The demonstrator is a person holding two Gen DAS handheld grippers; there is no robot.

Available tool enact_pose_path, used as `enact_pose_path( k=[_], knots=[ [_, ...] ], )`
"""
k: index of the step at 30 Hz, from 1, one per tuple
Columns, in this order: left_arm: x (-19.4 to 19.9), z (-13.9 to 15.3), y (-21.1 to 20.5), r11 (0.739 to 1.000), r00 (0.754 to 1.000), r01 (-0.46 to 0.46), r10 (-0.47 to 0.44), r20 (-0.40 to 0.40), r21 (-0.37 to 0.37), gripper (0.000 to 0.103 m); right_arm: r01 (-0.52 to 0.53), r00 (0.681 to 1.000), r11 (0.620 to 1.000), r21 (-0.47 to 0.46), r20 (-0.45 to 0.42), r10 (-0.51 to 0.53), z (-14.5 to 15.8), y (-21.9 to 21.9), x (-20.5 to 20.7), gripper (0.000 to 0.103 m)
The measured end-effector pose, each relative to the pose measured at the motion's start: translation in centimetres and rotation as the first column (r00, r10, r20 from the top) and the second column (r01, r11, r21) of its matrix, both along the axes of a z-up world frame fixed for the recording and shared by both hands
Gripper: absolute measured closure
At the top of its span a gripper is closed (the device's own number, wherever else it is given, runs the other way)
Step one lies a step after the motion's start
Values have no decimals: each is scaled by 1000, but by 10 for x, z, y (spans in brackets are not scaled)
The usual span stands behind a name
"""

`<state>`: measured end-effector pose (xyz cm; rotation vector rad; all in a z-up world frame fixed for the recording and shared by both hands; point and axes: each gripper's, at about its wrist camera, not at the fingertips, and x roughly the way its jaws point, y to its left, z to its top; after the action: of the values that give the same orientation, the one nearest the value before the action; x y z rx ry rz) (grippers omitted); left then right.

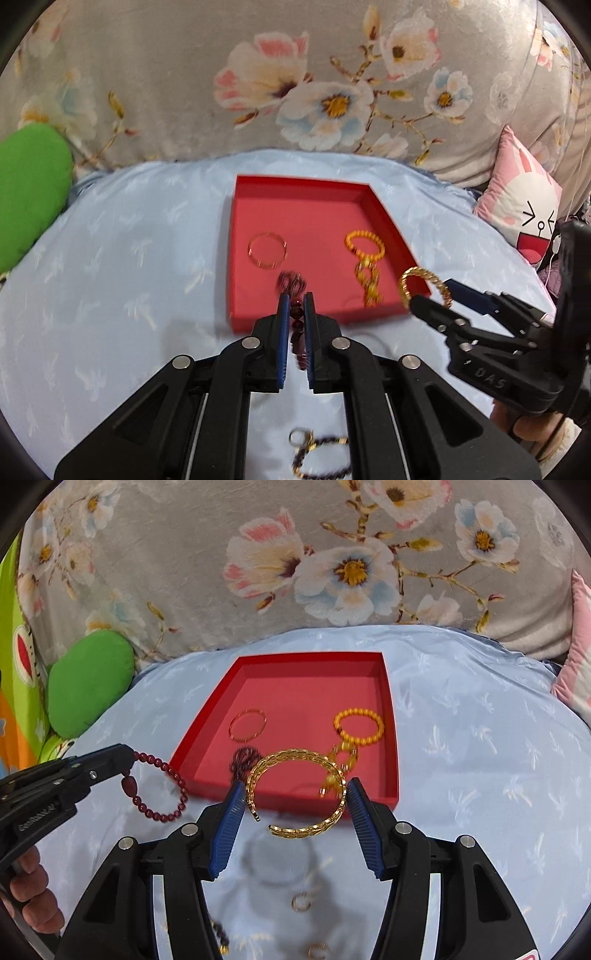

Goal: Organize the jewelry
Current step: 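Carry the dark red bracelet boxward with left tool while right tool grasps gold chain bracelet, then open both tools over the red box and withdraw them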

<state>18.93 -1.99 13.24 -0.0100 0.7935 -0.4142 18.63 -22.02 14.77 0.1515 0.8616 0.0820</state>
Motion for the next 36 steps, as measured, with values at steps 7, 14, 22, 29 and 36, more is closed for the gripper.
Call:
enact_pose_path(
  k=[7, 14, 22, 29, 36],
  knots=[
    [51, 16, -30, 1000, 1000, 15, -15, 27, -7, 96, 24, 1000, 999, 45, -2, -24, 1, -13, 53, 48],
    [96, 3, -47, 999, 1000, 25, -25, 0, -28, 96, 16, 999, 999, 37, -32, -15, -17, -6, 95, 48],
    [120, -32, -53, 1000, 999, 11, -10, -46, 28, 95, -5, 997, 1000, 7, -81, 5, -44, 7, 118, 48],
    [131, -50, -44, 999, 997, -36, 38, -74, 30, 92, -3, 996, 1000, -15, -84, 2, -51, 9, 123, 47],
    [131, -49, -35, 996, 994, -81, 83, -67, 31, 71, 9, 998, 1000, -9, -68, -10, -47, 5, 118, 43]
  ],
)
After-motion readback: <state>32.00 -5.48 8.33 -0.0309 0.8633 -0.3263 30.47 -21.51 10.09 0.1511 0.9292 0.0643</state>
